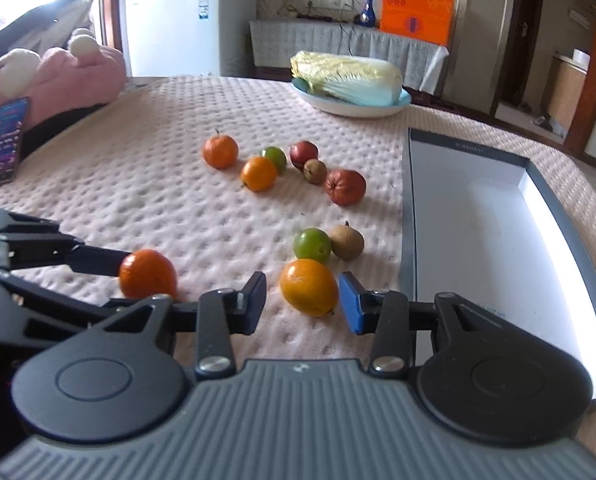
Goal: Organize fruits
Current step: 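Close the left gripper on the orange while the right gripper grasps a yellow-orange orange, then carry both held oranges over the grey box with both tools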
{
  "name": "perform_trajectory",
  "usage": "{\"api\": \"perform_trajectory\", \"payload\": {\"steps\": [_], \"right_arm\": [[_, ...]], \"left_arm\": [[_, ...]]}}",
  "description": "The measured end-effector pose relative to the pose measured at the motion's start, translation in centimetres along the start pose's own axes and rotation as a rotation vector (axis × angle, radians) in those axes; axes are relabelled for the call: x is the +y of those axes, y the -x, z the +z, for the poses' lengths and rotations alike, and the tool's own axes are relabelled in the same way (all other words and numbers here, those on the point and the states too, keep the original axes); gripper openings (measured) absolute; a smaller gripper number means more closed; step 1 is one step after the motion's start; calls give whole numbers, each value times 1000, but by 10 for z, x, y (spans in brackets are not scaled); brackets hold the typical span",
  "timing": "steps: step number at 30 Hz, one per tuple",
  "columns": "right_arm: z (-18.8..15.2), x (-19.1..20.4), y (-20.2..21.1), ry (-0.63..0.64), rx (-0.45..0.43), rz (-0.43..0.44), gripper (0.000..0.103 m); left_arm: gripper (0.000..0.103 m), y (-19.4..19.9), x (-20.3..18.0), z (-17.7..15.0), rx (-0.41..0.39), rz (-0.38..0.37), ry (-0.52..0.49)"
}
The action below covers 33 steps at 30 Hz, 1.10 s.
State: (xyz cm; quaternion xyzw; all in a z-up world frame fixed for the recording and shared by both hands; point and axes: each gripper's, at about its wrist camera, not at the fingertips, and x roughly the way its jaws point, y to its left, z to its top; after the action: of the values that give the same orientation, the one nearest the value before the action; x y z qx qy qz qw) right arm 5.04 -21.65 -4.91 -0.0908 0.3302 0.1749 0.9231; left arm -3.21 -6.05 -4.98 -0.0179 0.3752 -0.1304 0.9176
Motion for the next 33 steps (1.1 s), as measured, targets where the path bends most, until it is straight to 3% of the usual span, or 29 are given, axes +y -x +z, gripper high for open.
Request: {"api": "perform_trajectory", "payload": {"steps": [7, 11, 17, 33], "right_arm": [[0, 3, -15, 3, 57, -27, 38], [-1, 4, -14, 14, 57, -21, 38], [-1, 1, -8, 5, 58, 30, 37], [6, -18, 15, -179, -21, 180, 37]], "left_arm": [[53, -3, -1, 1, -3, 8, -1], [43, -4, 0, 2, -9, 17, 4], [41, -4, -2, 2, -12, 29, 5], [40, -3, 6, 10, -45, 138, 56]]}}
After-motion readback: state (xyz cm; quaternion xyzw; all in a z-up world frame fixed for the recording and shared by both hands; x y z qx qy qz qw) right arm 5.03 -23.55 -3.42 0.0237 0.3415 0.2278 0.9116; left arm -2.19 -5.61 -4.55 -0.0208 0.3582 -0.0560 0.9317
